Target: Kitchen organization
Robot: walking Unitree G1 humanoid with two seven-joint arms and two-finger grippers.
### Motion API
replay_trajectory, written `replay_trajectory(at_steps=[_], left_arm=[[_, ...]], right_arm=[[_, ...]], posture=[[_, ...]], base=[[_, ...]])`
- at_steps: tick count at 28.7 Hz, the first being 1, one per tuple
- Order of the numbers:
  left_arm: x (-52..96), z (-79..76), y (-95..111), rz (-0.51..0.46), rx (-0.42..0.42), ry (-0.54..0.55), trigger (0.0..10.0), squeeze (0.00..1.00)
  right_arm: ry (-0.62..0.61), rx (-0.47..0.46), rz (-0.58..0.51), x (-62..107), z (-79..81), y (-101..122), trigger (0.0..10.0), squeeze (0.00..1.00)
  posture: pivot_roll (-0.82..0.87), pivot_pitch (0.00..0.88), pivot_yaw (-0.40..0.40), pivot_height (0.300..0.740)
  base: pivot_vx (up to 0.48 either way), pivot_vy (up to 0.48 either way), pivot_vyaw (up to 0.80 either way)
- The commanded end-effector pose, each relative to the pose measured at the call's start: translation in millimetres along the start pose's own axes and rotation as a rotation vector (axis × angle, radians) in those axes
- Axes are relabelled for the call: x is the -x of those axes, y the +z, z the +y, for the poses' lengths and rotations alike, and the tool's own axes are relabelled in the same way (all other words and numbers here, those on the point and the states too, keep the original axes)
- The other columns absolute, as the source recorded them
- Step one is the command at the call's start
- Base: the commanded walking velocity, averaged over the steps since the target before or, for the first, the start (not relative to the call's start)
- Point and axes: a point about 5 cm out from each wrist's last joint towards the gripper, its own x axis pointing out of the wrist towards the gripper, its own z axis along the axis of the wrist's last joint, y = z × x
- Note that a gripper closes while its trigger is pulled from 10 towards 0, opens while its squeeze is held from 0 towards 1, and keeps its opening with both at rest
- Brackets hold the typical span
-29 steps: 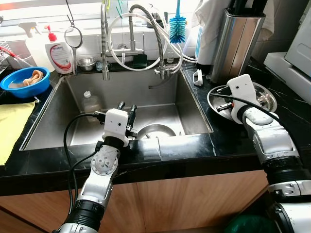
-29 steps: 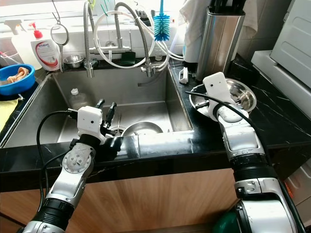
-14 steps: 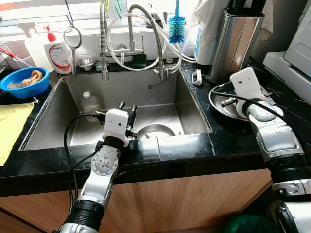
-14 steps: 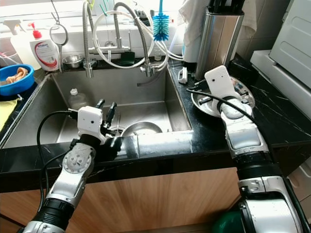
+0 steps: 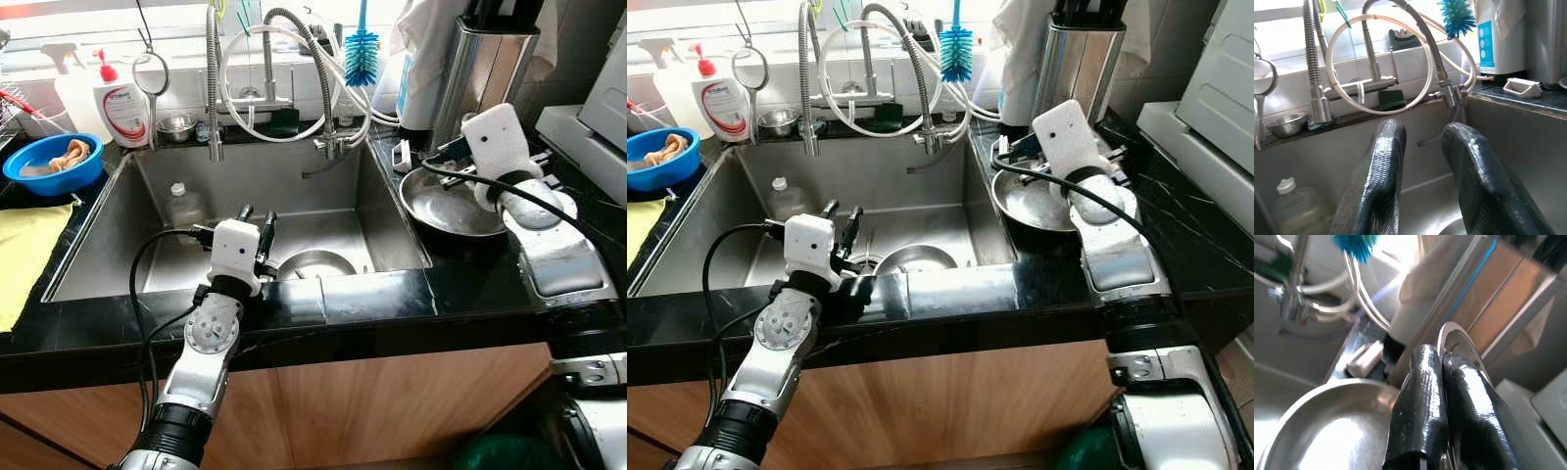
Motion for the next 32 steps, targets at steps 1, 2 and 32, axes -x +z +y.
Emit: replay_trajectory(at_steps=[1,2,32], left_arm=[[0.3,-0.4,-1.5,0.005,-0.012,-0.003,10.0,0.00],[0.1,-0.8,-1.5,0.005,-0.011,-0.004,10.0,0.00],[1.6,1.9,-0.7,0.003,-0.016,0.012,10.0,0.00]], right_arm=[[0.064,-0.016,-0.152,1.0,5.5,28.6,10.0,0.00],[0.172,0.005,-0.190,3.4,18.8,31.6,10.0,0.00],[0.694,-0.580,-0.270,20.5,85.8,7.7,10.0,0.00]], posture=[[-0.15,0.000,0.019,0.740],[-0.15,0.000,0.019,0.740],[-0.14,0.000,0.009,0.740]], base=[[0.000,0.000,0.00],[0.000,0.000,0.00],[0.000,0.000,0.00]])
